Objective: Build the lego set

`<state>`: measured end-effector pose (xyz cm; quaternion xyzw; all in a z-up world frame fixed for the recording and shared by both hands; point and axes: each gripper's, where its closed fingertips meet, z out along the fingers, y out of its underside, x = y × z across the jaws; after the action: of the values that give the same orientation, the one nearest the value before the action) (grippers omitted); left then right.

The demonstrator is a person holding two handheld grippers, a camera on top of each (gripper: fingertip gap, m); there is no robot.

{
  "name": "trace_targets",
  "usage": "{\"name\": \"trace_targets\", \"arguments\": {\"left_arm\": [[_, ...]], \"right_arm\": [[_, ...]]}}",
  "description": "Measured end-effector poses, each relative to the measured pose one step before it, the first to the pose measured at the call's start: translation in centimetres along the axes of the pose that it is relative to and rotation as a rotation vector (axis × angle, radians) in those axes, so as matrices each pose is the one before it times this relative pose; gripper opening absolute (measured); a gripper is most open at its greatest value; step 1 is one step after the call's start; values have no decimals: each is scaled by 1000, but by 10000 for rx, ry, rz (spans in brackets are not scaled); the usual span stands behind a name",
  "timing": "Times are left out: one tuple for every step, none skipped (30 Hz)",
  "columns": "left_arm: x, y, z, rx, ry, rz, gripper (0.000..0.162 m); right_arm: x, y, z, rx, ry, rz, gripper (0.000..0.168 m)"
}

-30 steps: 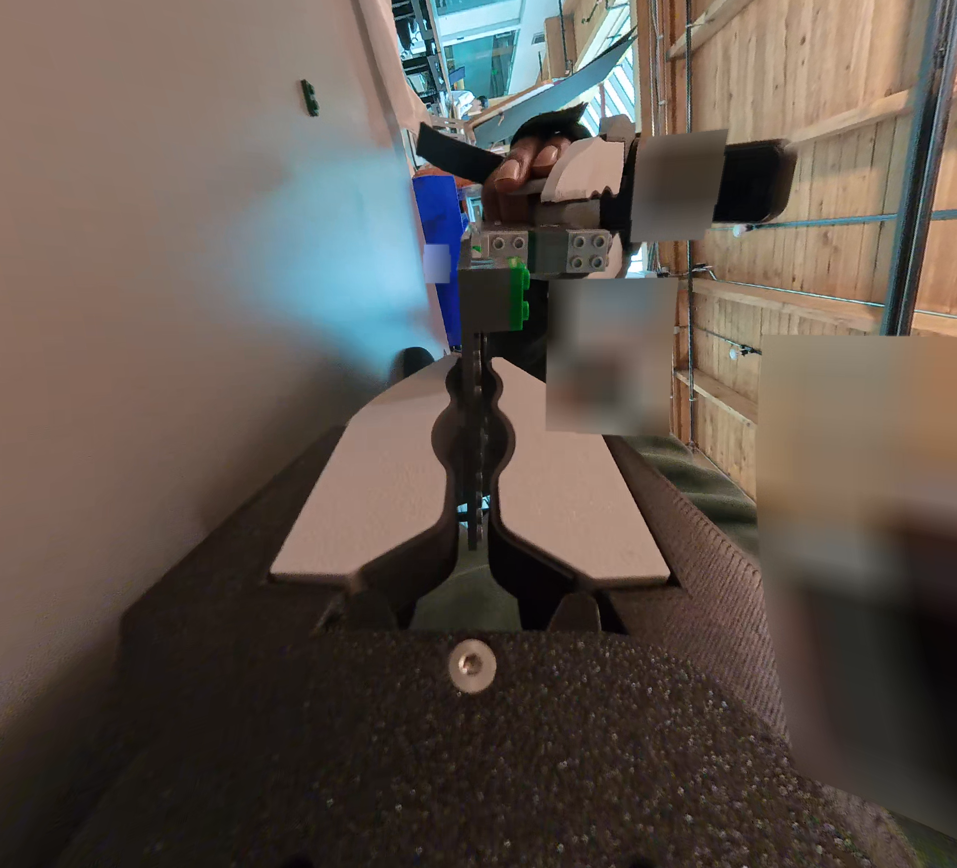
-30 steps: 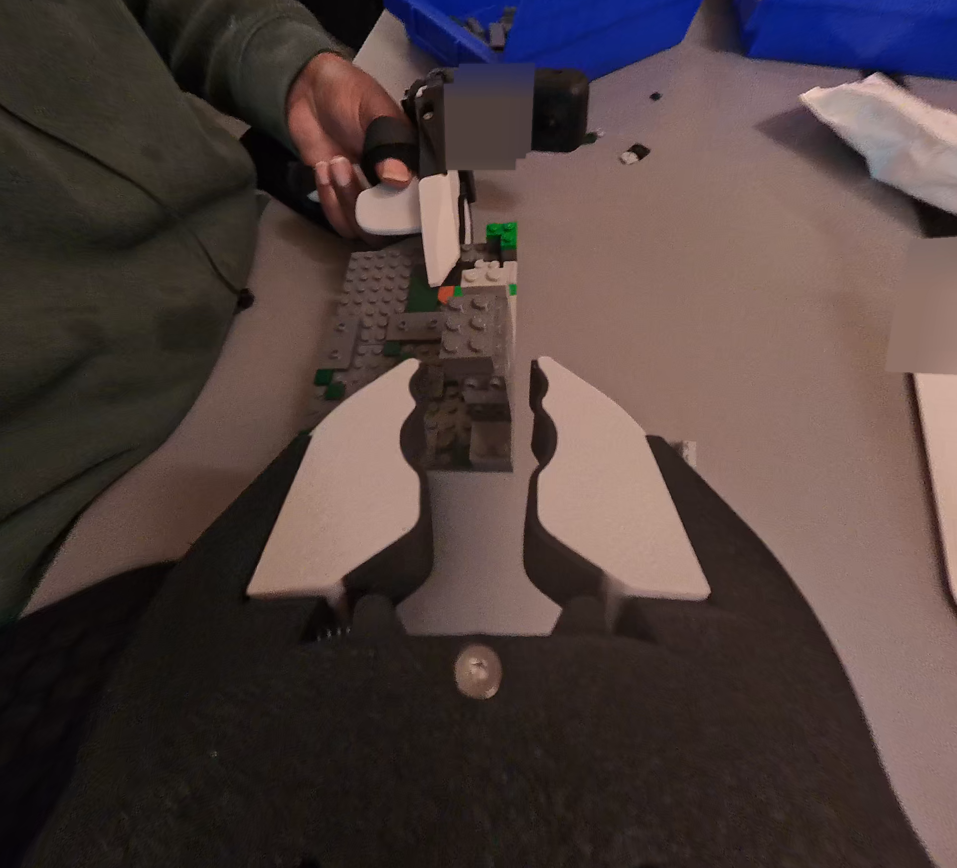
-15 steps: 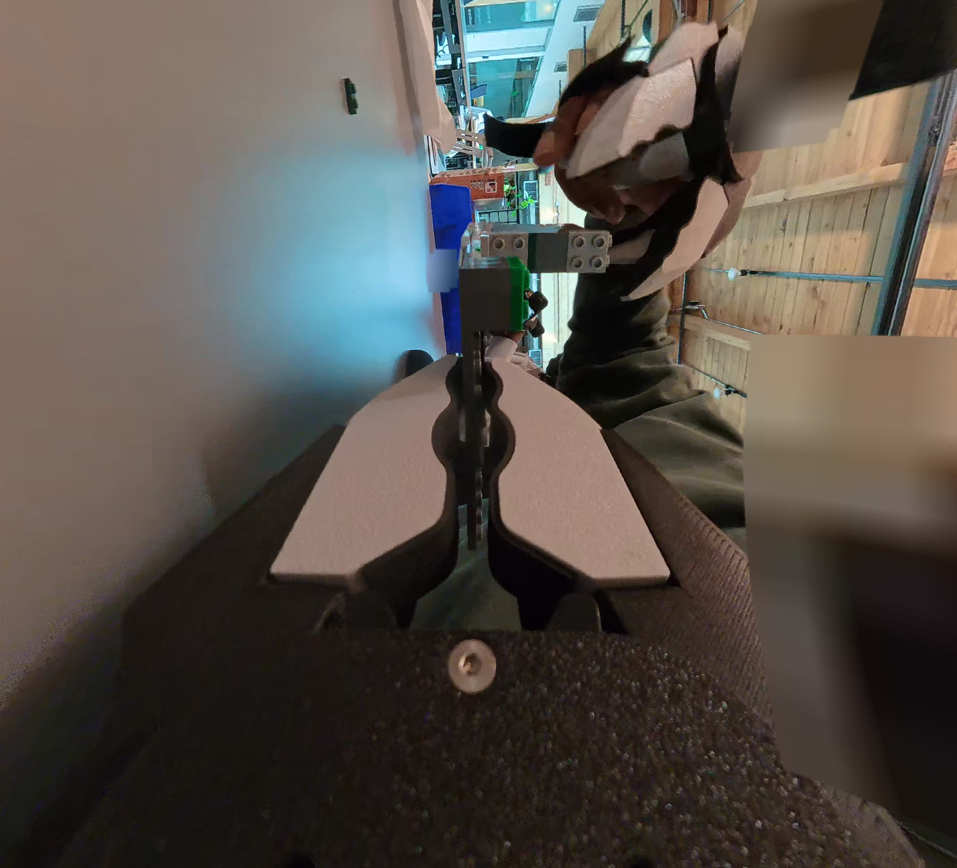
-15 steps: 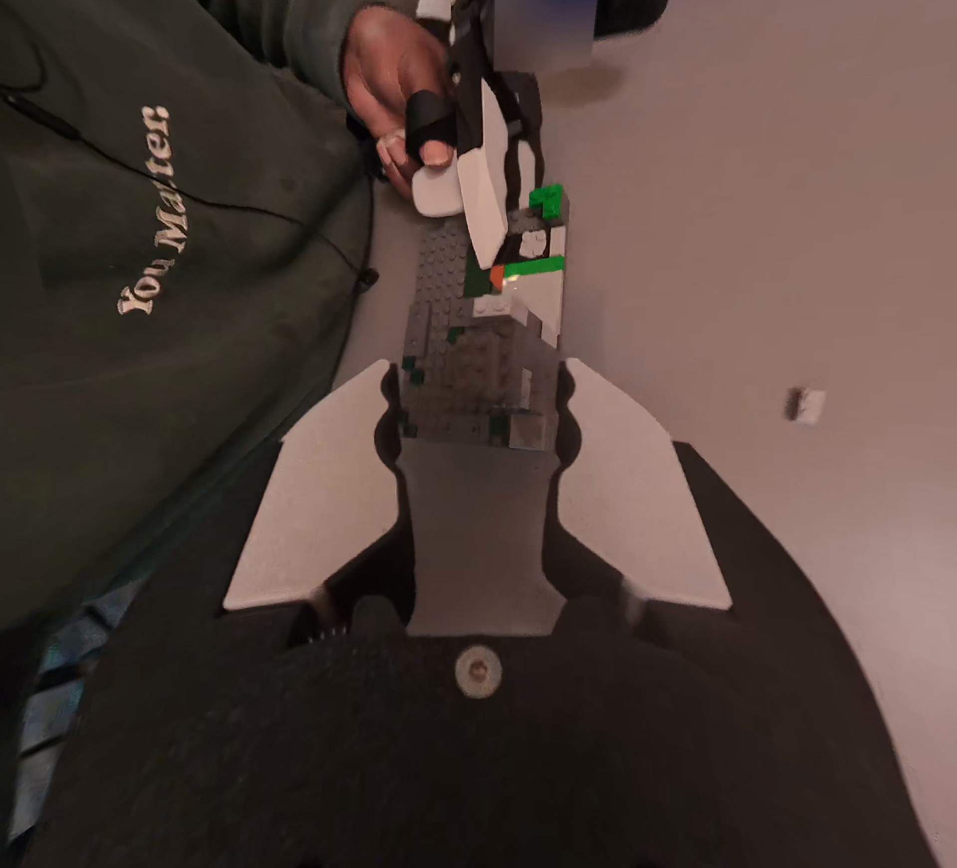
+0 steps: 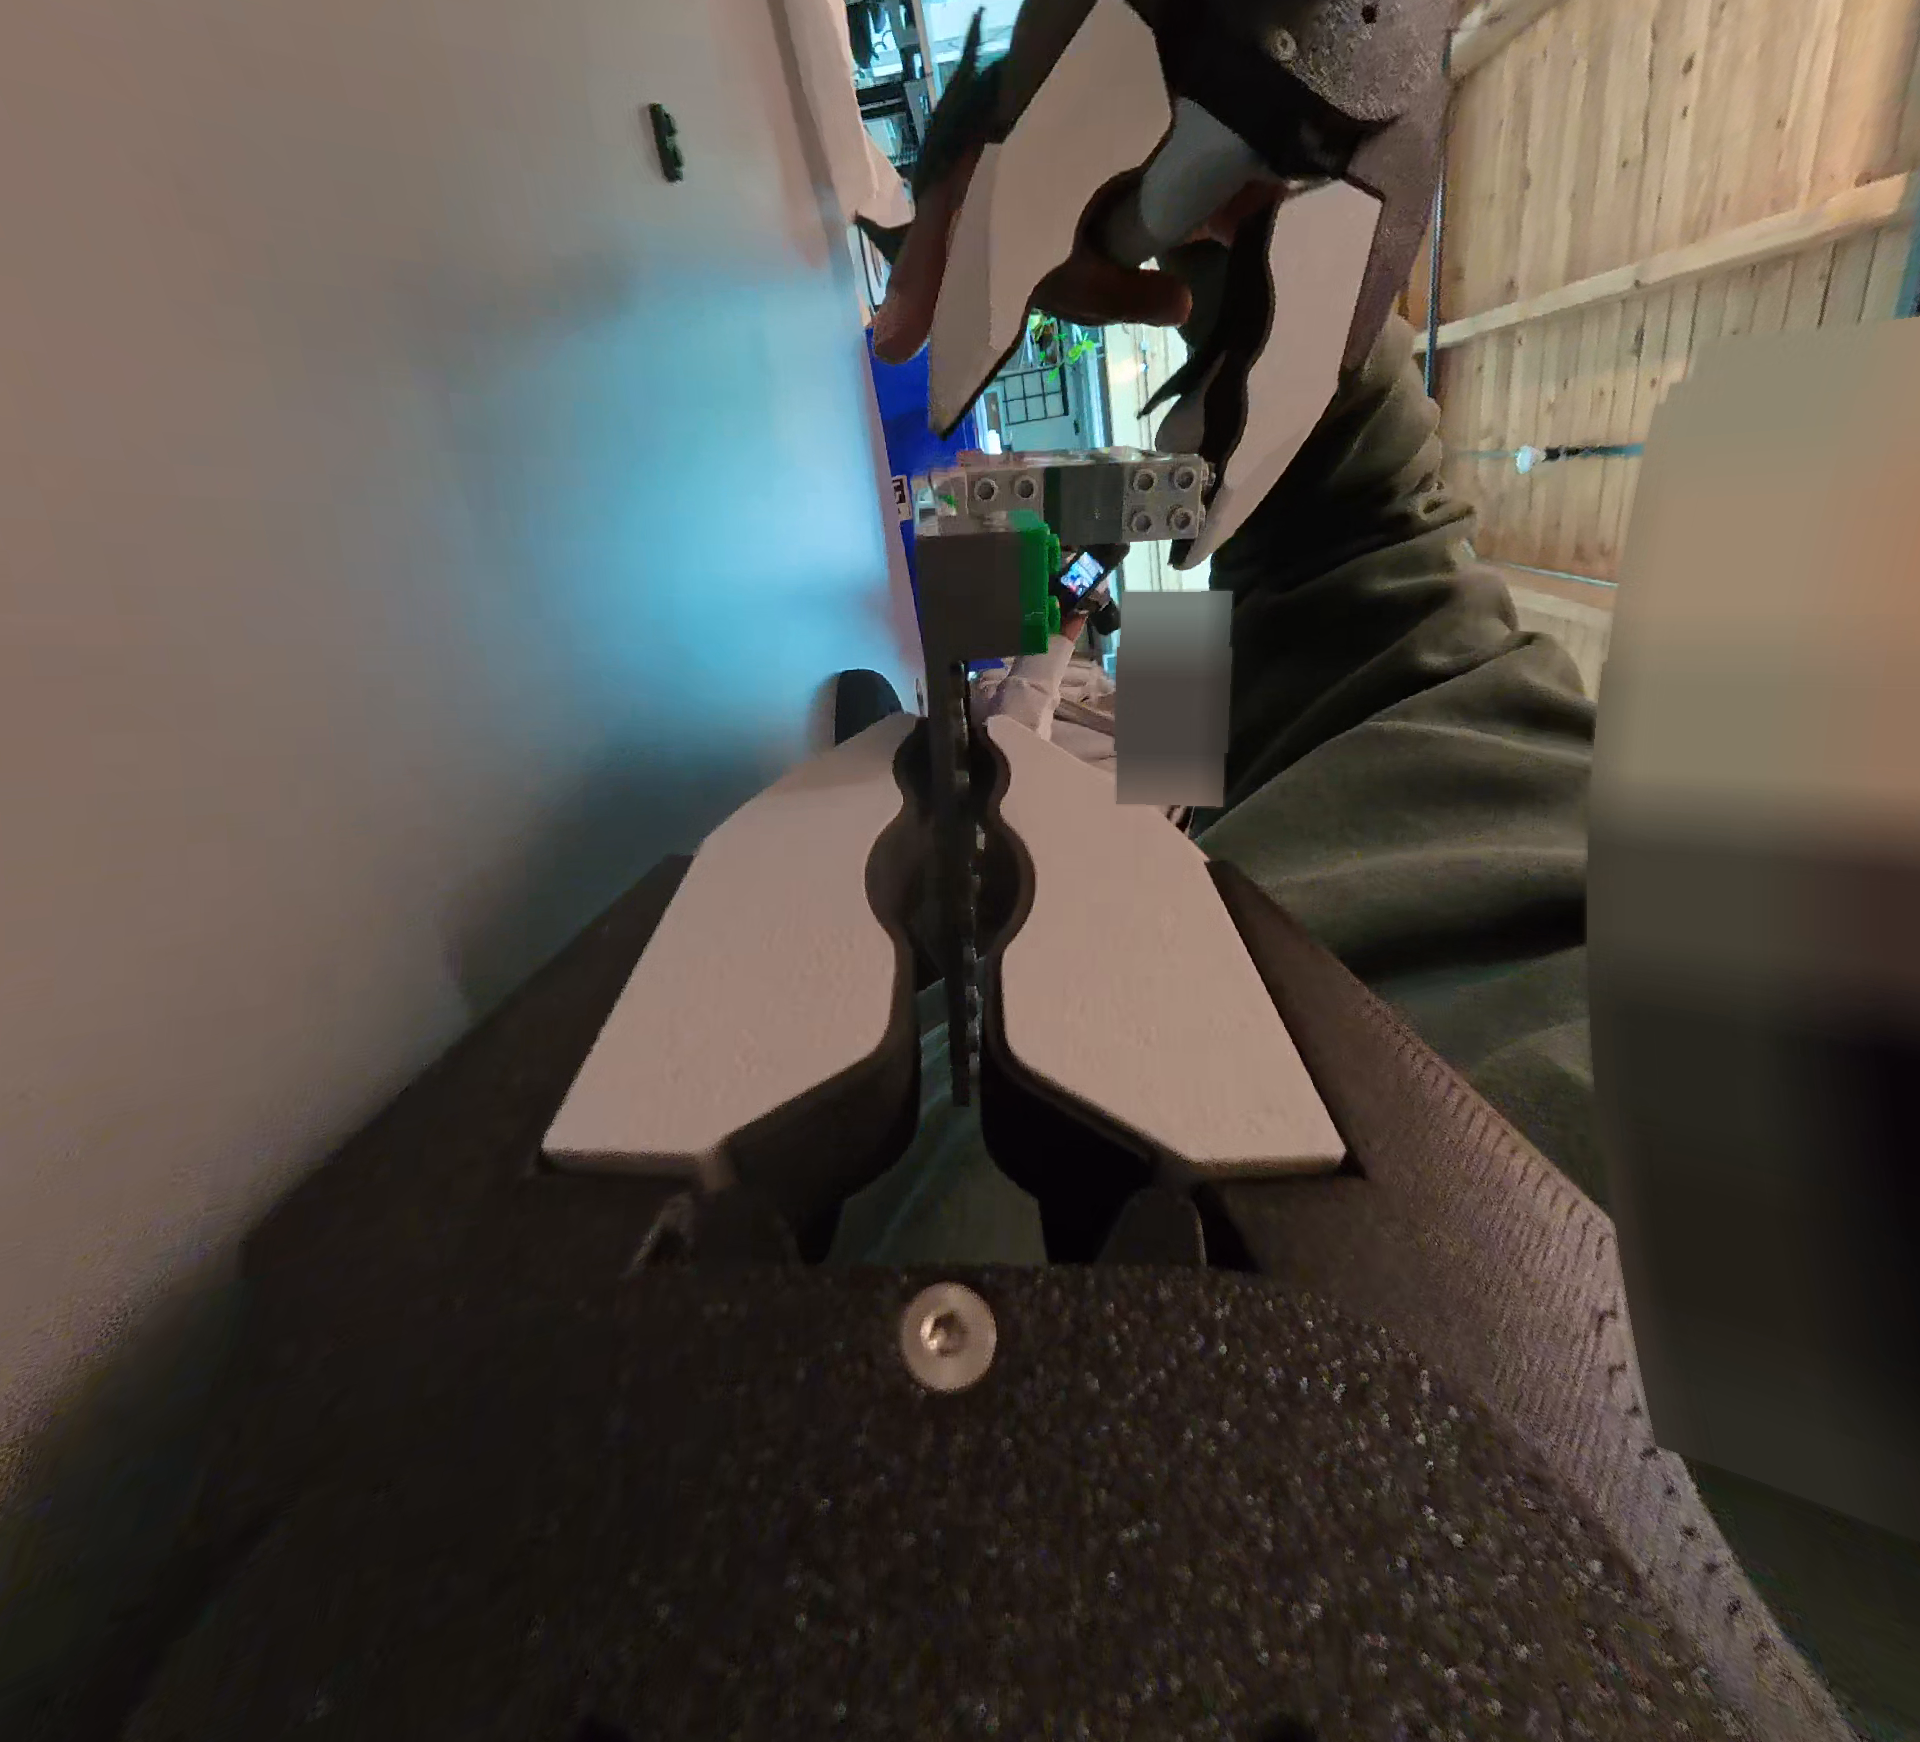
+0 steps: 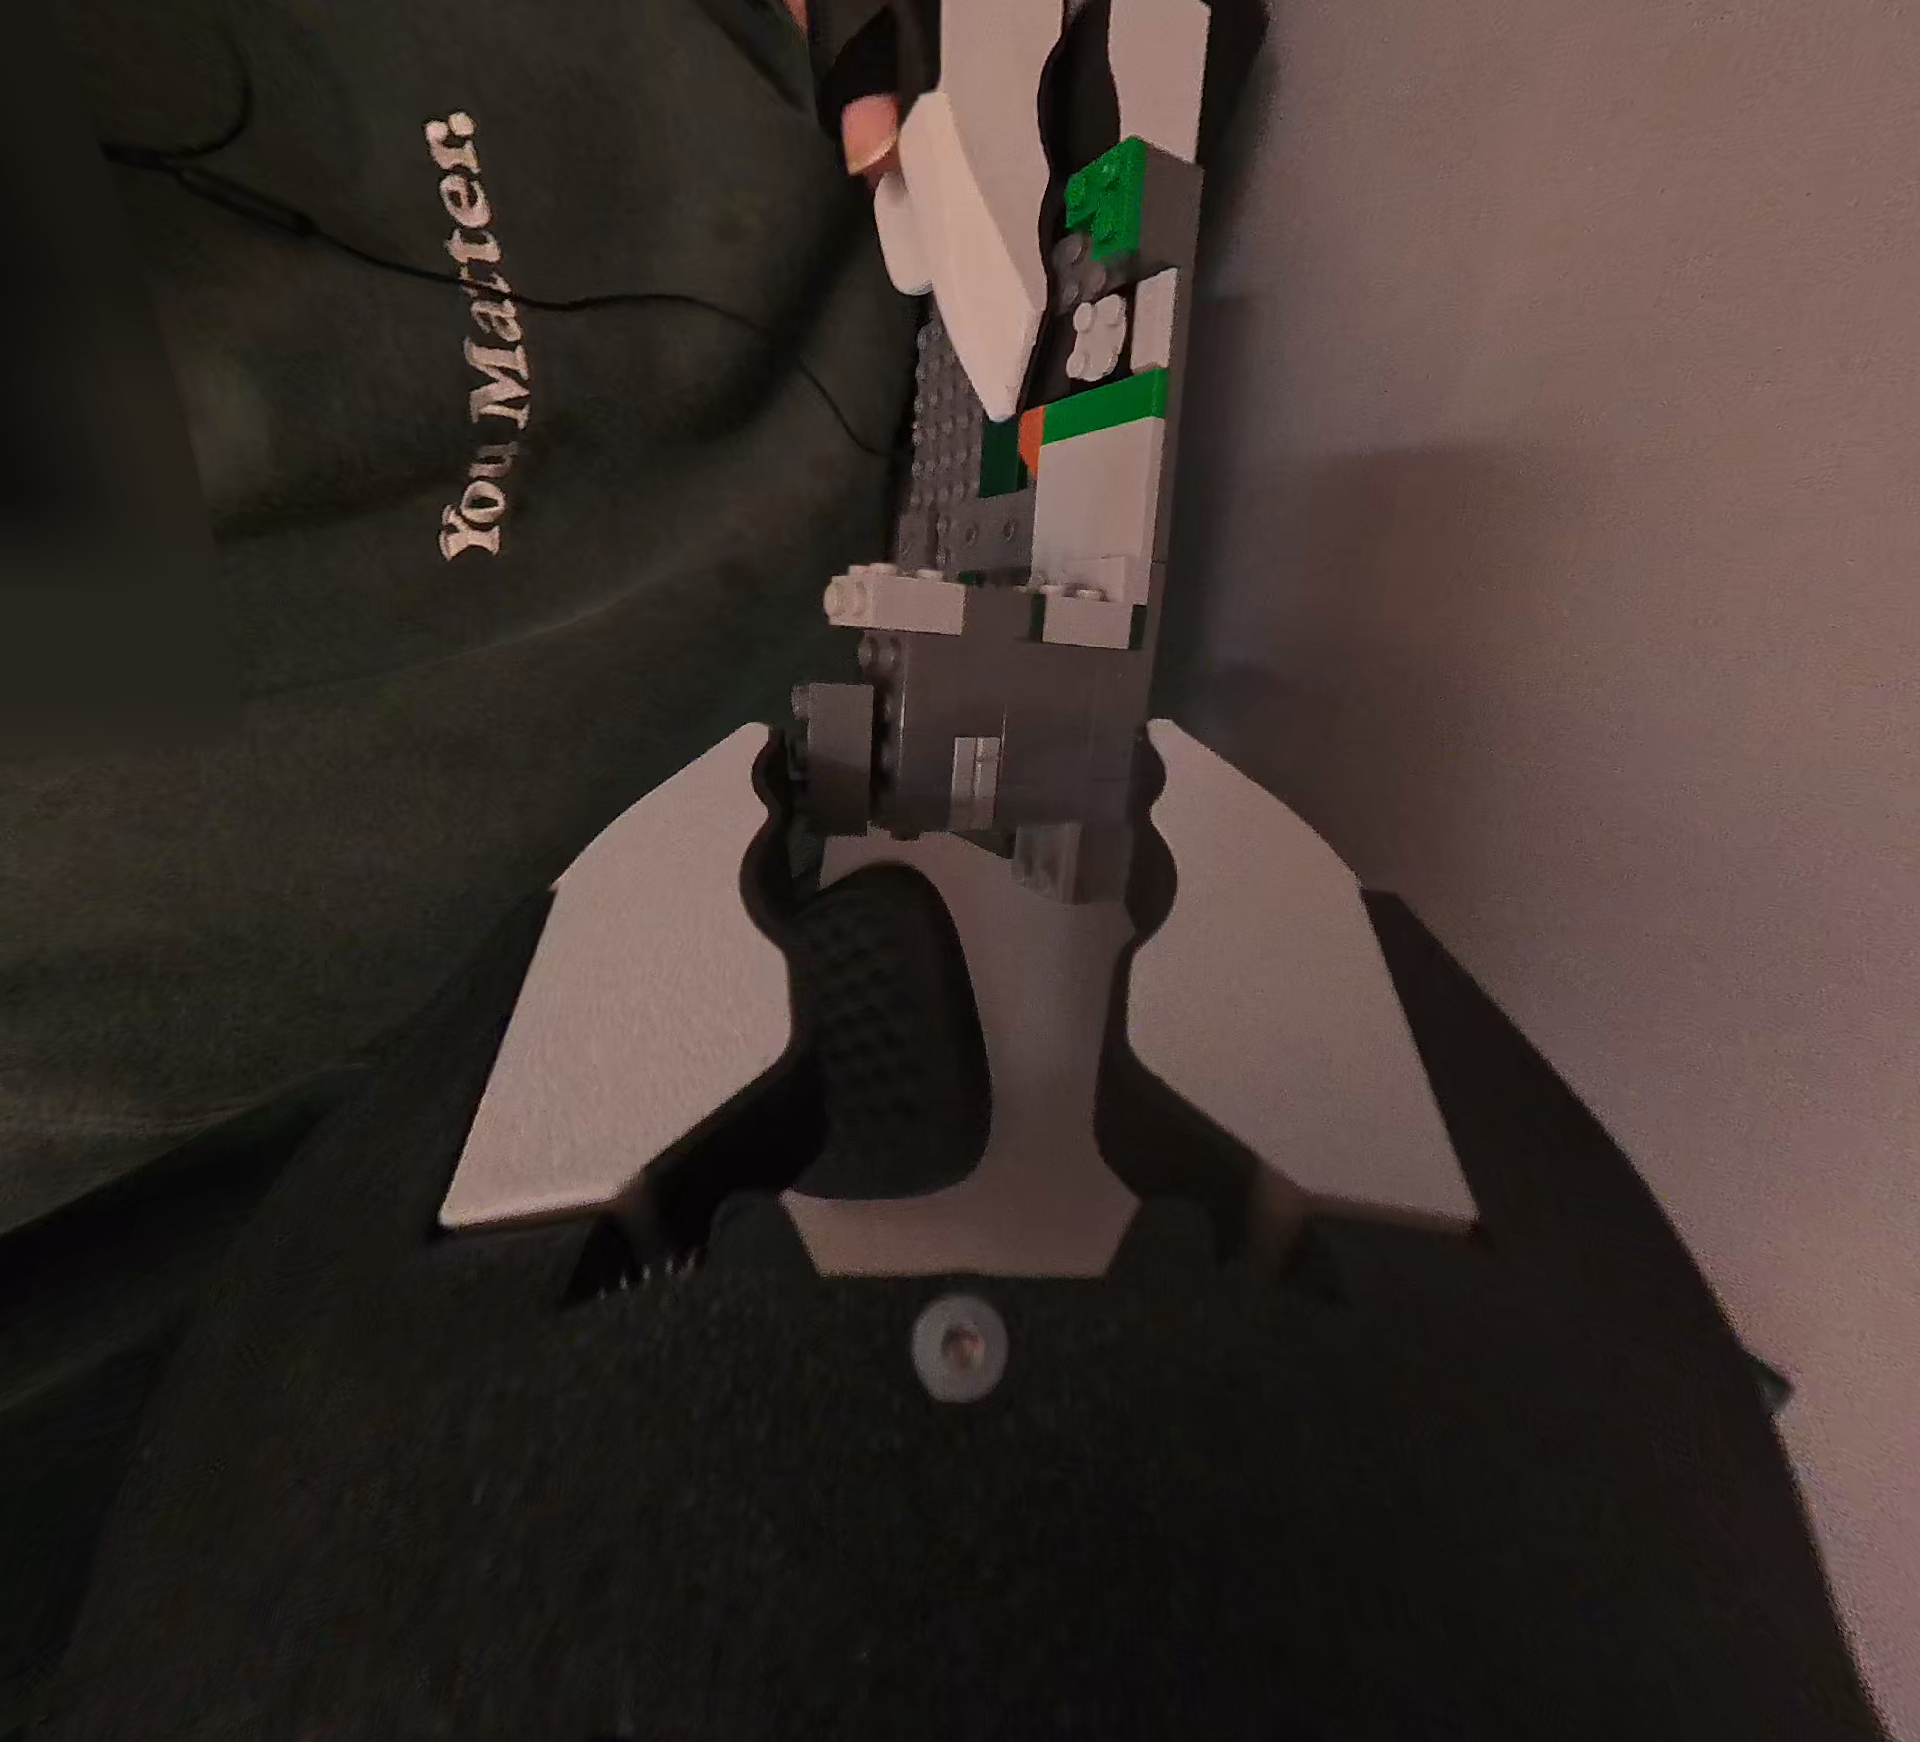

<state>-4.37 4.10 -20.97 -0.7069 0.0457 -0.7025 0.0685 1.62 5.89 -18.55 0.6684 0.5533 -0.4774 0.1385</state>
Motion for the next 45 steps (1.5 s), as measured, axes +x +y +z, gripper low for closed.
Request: {"name": "trace_targets", "arguments": {"left_arm": [[120,137,16,-83,-21,239,7],[181,126,16,-68,3,231,7],[248,62,-8,-34,62,186,7],[227,51,-9,-39,50,204,7],[241,87,-19,-54,42,206,7],[246,125,-12,-60,40,224,7],[238,158,0,-74,12,269,7],[292,144,-9,-32,50,230,7],[302,126,-32,-12,62,176,8],[286,122,-47,-8,55,163,8],[245,157,-50,-15,16,154,8],[197,150,-57,2,-5,153,8],[152,168,-66,6,-14,113,8],[128,188,-64,11,3,92,8],[143,204,-70,20,37,46,8],[141,195,-49,22,35,28,8],[100,203,-44,13,6,76,8],[55,208,-49,-9,-31,138,8],[38,205,-60,-23,-22,139,8],[85,93,-71,17,-18,121,7],[179,59,-48,-8,1,137,7],[256,67,9,-28,26,140,7],[492,89,74,-35,174,90,7],[289,110,119,-36,25,37,7],[70,107,95,2,-92,75,7],[48,125,67,-11,-40,-53,7],[66,130,21,-11,34,-148,7],[-40,87,-38,21,5,-101,7],[-195,67,-76,26,-81,-96,7],[-180,-18,-120,78,-45,-95,7],[-167,-22,-125,45,-10,-149,6],[-222,-10,-118,12,-68,-135,6],[-241,26,-116,-18,-112,-65,6],[-201,-7,-131,1,-102,-78,6],[-195,-107,-139,58,-77,-168,6],[-226,-146,-147,56,-57,-219,6],[-308,-145,-118,39,-124,-173,6],[-421,-214,-52,73,-205,-127,6],[-403,-189,6,58,-172,-158,6],[-292,-139,73,23,-67,-229,6],[-294,-166,106,56,-29,-304,6],[-309,-176,132,47,-27,-275,6],[-292,-175,139,35,-43,-193,6],[-211,-195,145,39,-43,-144,6],[-112,-228,164,53,-5,-141,6]], "right_arm": [[-219,64,57,-9,-126,-29,62],[-265,-4,44,31,-135,-40,61],[-284,9,29,25,-140,-15,61],[-256,46,61,-8,-110,-6,62],[-249,73,99,-31,-59,-48,62],[-263,97,126,-57,-34,-80,62],[-296,111,145,-69,-40,-66,62],[-290,84,148,-53,-38,-44,62],[-291,52,141,-18,-39,-45,62],[-276,20,135,22,-48,-33,62],[-275,-2,142,53,-56,-13,62],[-282,-4,141,76,-68,-10,62],[-266,-14,157,86,-52,-11,63],[-200,-21,177,97,-8,-20,63],[-190,-32,179,102,9,-32,63],[-185,-24,191,89,13,-25,63],[-133,12,187,66,24,-22,63],[-79,57,190,37,51,-21,63],[-108,43,217,29,60,-26,64],[-185,-16,233,46,34,-12,70],[-215,-27,259,24,39,-18,72],[-122,23,295,-37,146,-100,70],[125,118,280,-127,343,-206,65],[112,122,216,-118,327,-210,63],[-192,-40,136,3,93,-93,61],[-420,-199,74,135,-62,-39,61],[-396,-233,34,171,-42,-61,61],[-188,-150,13,136,60,-51,61],[-75,-51,-12,114,69,-5,61],[-94,30,-7,106,-14,43,60],[-12,117,6,88,-11,62,60],[156,194,-17,71,61,49,60],[283,197,-120,94,118,32,60],[365,70,-293,182,173,13,59],[451,-61,-513,279,242,-21,57],[642,-106,-703,291,399,-70,52],[1060,22,-829,180,698,-139,47],[1362,231,-817,60,936,-242,44],[1297,343,-662,31,927,-269,42],[803,382,-364,38,668,-193,42],[174,257,-73,127,358,-135,44],[-290,46,164,248,204,-189,46],[-476,-80,303,288,236,-336,48],[-526,-34,407,203,316,-467,50],[-535,19,486,101,382,-527,52]]}}
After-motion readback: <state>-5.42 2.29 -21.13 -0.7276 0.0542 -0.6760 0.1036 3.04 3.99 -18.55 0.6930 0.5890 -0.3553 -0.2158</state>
